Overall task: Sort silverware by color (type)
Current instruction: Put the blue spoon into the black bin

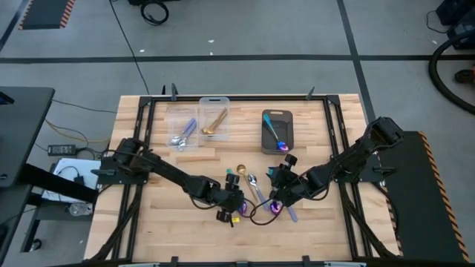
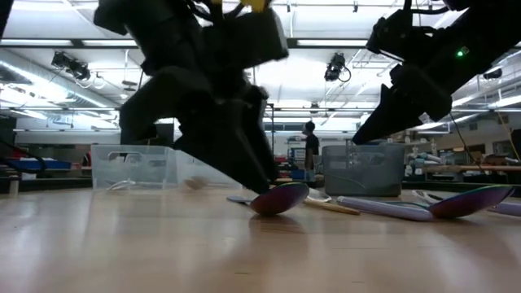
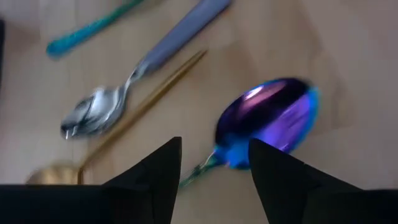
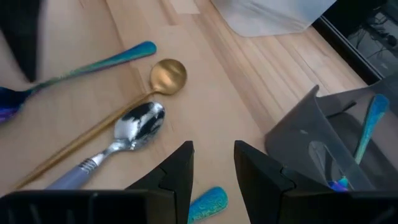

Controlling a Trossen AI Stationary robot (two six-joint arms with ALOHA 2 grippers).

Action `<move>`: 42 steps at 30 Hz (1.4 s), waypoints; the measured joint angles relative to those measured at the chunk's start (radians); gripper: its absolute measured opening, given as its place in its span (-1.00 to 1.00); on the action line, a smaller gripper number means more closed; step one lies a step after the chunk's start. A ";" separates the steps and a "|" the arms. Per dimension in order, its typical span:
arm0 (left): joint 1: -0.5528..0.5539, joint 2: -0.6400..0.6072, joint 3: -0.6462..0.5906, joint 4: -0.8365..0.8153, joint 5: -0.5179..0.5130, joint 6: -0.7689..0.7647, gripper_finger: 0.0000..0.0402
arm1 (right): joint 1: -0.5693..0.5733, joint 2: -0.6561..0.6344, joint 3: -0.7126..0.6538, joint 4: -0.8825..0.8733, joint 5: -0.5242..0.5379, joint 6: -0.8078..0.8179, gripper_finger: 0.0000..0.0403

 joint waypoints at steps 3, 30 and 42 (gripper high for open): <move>-0.023 0.000 0.000 0.019 0.001 0.055 -0.04 | 0.000 0.000 0.000 -0.001 0.021 0.000 -0.37; -0.082 0.087 0.000 0.126 -0.076 0.103 -0.49 | -0.005 0.000 0.000 0.017 0.021 -0.005 -0.37; -0.108 0.057 -0.002 0.072 -0.125 0.249 -0.94 | -0.007 0.000 0.000 0.084 -0.071 -0.058 -0.37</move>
